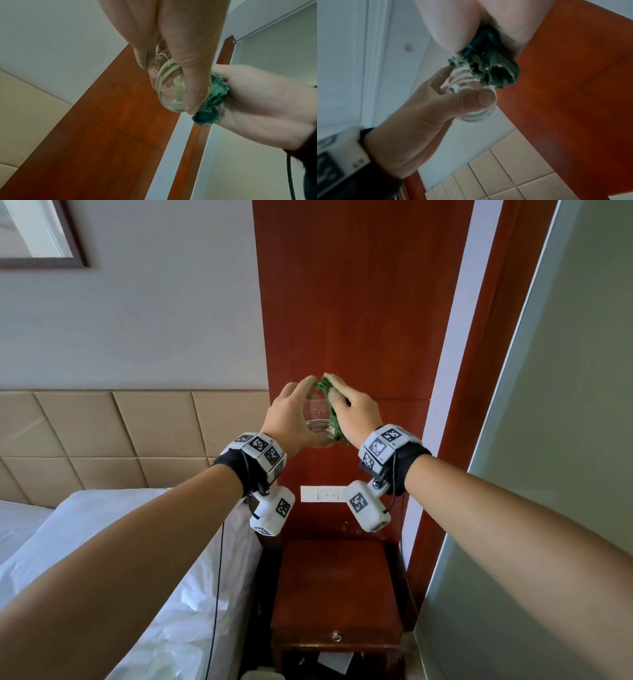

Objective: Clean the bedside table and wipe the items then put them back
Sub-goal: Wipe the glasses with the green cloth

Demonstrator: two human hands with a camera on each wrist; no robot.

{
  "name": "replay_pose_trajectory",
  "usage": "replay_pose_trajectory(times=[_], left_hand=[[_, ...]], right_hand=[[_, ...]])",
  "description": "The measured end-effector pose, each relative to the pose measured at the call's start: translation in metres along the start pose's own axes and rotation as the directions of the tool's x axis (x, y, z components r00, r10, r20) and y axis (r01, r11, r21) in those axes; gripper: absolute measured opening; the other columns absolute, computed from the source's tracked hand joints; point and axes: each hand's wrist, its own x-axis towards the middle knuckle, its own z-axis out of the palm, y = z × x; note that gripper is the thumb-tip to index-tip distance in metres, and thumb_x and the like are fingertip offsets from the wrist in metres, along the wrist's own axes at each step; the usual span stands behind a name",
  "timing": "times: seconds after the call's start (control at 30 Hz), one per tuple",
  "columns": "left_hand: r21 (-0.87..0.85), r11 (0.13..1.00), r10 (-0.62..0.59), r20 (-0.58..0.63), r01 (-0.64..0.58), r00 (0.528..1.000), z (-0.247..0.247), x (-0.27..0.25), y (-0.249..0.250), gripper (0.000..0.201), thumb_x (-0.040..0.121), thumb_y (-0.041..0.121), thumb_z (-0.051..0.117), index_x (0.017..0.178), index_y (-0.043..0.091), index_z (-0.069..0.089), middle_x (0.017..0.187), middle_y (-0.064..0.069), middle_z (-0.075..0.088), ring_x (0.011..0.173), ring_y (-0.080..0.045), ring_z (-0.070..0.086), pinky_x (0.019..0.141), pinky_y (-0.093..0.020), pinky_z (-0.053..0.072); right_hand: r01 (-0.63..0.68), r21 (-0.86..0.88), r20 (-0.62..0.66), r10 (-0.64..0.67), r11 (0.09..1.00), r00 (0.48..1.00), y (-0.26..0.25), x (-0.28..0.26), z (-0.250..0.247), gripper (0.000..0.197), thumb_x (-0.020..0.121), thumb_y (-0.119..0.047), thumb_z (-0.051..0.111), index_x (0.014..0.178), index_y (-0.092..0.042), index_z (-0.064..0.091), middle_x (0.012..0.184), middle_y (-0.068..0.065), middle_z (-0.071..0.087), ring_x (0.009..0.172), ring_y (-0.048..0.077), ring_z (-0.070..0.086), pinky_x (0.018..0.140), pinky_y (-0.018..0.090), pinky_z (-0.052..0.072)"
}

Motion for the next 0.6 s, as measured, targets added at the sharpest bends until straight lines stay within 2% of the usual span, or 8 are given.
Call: replay_pose_trajectory(times=[0.13, 0.2, 0.33, 0.43, 0.47, 0.53, 0.6], left_hand=[[-0.003, 1.000, -0.009, -0.009, 0.009, 1.000, -0.002, 0.002, 0.001, 0.120, 0.051, 0.041, 0.095, 0.150, 0.018, 0.033, 0.133, -0.001, 0.052, 0.118, -0.019, 0.052, 0.102, -0.033, 0.044], [-0.022, 0.999, -0.029, -0.024, 0.029, 0.999, -0.002, 0.001, -0.001, 0.117, 0.050, 0.040, 0.096, 0.148, 0.017, 0.035, 0.130, -0.002, 0.054, 0.115, -0.016, 0.052, 0.100, -0.030, 0.043], [-0.035, 0.997, -0.074, -0.070, 0.072, 0.995, -0.001, 0.001, -0.008, 0.097, 0.050, 0.034, 0.094, 0.133, 0.021, 0.046, 0.113, 0.001, 0.058, 0.098, -0.013, 0.054, 0.090, -0.029, 0.048], [-0.041, 0.995, -0.098, -0.083, 0.095, 0.992, -0.003, 0.003, -0.010, 0.098, 0.053, 0.026, 0.093, 0.138, 0.017, 0.044, 0.116, -0.001, 0.056, 0.102, -0.015, 0.051, 0.088, -0.026, 0.042], [-0.044, 0.995, -0.097, -0.094, 0.093, 0.991, -0.004, 0.004, -0.009, 0.098, 0.054, 0.024, 0.093, 0.139, 0.016, 0.044, 0.117, -0.001, 0.056, 0.103, -0.015, 0.051, 0.088, -0.025, 0.042], [-0.047, 0.996, -0.082, -0.116, 0.077, 0.990, -0.003, 0.004, -0.006, 0.097, 0.055, 0.024, 0.092, 0.139, 0.016, 0.044, 0.118, -0.001, 0.057, 0.104, -0.014, 0.052, 0.088, -0.026, 0.044], [-0.032, 0.998, -0.051, -0.112, 0.048, 0.992, -0.003, 0.004, -0.003, 0.097, 0.054, 0.029, 0.092, 0.138, 0.018, 0.045, 0.118, 0.000, 0.057, 0.103, -0.012, 0.053, 0.088, -0.026, 0.045]], right_hand=[[0.051, -0.038, 0.018, -0.050, 0.998, 0.999, -0.002, -0.002, 0.002, 0.038, 0.103, -0.031, 0.046, 0.141, -0.033, 0.051, 0.152, -0.011, 0.041, 0.125, 0.007, 0.052, 0.075, -0.009, 0.032], [0.107, -0.087, 0.052, -0.103, 0.990, 0.993, 0.002, -0.005, 0.003, 0.039, 0.102, -0.030, 0.048, 0.141, -0.033, 0.051, 0.152, -0.013, 0.039, 0.128, 0.005, 0.049, 0.079, -0.010, 0.030], [0.187, -0.104, 0.145, -0.171, 0.977, 0.975, 0.008, -0.013, 0.005, 0.039, 0.100, -0.023, 0.053, 0.138, -0.030, 0.055, 0.152, -0.013, 0.039, 0.133, 0.001, 0.042, 0.095, -0.006, 0.026], [0.162, -0.058, 0.173, -0.150, 0.985, 0.974, 0.007, -0.017, 0.007, 0.040, 0.100, -0.023, 0.053, 0.139, -0.029, 0.054, 0.153, -0.014, 0.037, 0.136, -0.002, 0.037, 0.103, -0.001, 0.025], [0.129, -0.052, 0.162, -0.119, 0.990, 0.980, 0.007, -0.017, 0.008, 0.041, 0.100, -0.025, 0.052, 0.141, -0.031, 0.052, 0.153, -0.015, 0.036, 0.135, 0.001, 0.040, 0.101, -0.002, 0.028], [0.016, -0.032, 0.117, -0.012, 0.999, 0.993, 0.004, -0.017, 0.009, 0.043, 0.102, -0.029, 0.049, 0.145, -0.034, 0.045, 0.152, -0.012, 0.040, 0.120, 0.009, 0.057, 0.085, -0.002, 0.039], [-0.155, 0.037, 0.067, 0.153, 0.987, 0.986, -0.001, -0.017, 0.009, 0.045, 0.102, -0.037, 0.045, 0.147, -0.038, 0.039, 0.140, -0.006, 0.056, 0.091, 0.020, 0.068, 0.073, 0.019, 0.052]])
